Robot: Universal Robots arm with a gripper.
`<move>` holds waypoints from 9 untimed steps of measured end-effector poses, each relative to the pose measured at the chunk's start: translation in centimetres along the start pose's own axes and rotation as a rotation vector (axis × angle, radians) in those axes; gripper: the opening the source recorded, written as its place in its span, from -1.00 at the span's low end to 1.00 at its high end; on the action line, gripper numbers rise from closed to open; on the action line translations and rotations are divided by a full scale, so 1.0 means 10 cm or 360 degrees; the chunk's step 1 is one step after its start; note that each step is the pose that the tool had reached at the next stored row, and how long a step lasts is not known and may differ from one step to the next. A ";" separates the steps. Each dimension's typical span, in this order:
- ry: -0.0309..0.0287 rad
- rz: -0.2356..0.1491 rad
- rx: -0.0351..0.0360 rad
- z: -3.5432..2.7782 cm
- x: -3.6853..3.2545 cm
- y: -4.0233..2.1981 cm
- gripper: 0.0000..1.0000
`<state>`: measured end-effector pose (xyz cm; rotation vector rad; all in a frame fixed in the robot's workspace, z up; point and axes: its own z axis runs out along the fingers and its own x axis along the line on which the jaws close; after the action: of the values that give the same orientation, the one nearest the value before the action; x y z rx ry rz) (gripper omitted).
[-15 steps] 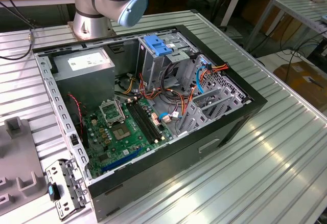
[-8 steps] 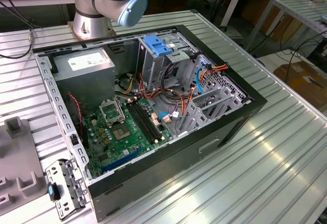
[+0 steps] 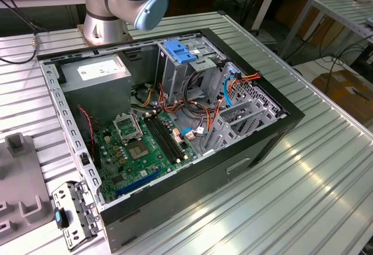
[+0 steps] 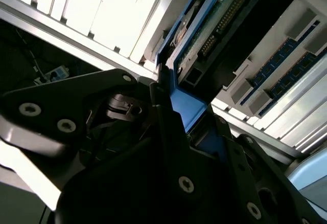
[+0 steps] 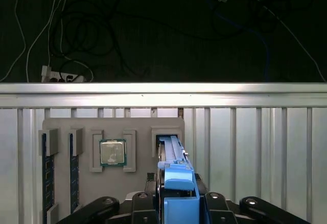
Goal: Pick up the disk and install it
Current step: 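Pick up the disk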
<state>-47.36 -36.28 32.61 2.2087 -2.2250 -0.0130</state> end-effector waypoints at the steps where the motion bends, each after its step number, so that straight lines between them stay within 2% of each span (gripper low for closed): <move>1: 0.00005 0.0000 0.0000 -0.018 0.000 0.000 -0.26; 9: 0.00098 0.0000 0.0000 -0.167 0.000 0.002 -0.26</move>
<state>-47.36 -36.28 34.27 2.2055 -2.2220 -0.0062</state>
